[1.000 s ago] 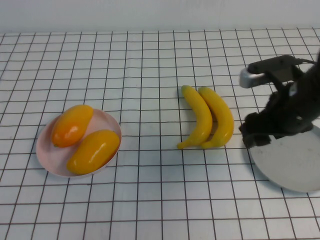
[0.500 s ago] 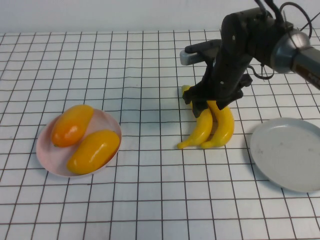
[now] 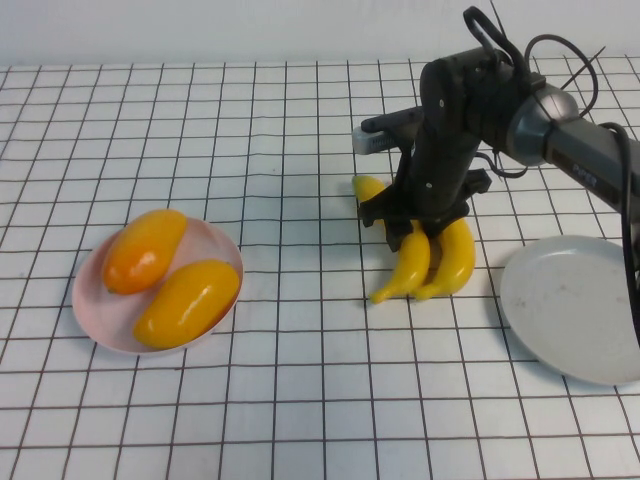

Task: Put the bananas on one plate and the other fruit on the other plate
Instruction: Put another type of fruit in the right plate

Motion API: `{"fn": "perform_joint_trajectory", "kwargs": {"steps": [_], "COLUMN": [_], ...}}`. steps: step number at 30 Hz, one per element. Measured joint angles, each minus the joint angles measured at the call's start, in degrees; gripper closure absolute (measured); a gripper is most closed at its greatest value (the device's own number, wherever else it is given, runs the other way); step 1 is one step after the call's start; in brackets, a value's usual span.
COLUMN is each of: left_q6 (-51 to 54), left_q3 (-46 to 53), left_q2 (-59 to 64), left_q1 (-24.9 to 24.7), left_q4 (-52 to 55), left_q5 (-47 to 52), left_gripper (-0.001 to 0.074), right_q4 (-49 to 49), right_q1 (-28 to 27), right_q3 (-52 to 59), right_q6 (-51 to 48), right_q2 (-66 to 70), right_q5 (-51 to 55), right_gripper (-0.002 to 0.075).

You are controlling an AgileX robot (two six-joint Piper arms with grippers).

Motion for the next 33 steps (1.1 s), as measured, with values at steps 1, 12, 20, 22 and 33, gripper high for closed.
{"fn": "perform_joint_trajectory", "kwargs": {"steps": [1, 12, 20, 22, 33], "left_q6": [0.00, 0.00, 0.00, 0.00, 0.00], "left_q3": [0.00, 0.00, 0.00, 0.00, 0.00], "left_q2": [0.00, 0.00, 0.00, 0.00, 0.00], "left_q1": [0.00, 0.00, 0.00, 0.00, 0.00], "left_q4": [0.00, 0.00, 0.00, 0.00, 0.00], "left_q5": [0.00, 0.00, 0.00, 0.00, 0.00], "left_gripper": [0.0735, 0.0735, 0.0735, 0.0735, 0.0735], "right_q4": [0.00, -0.59, -3.41, -3.52, -4.51], "right_q1": [0.00, 0.00, -7.08, -9.96, -20.31], "right_q3": [0.00, 0.00, 19.39, 27.99, 52.81], "right_q6": [0.00, 0.00, 0.00, 0.00, -1.01], "right_q2": [0.00, -6.94, -25.10, -29.00, -34.35], "right_q5": [0.00, 2.47, 2.20, -0.12, -17.51], "right_gripper": [0.0371, 0.0416, 0.0416, 0.0416, 0.0400]}}
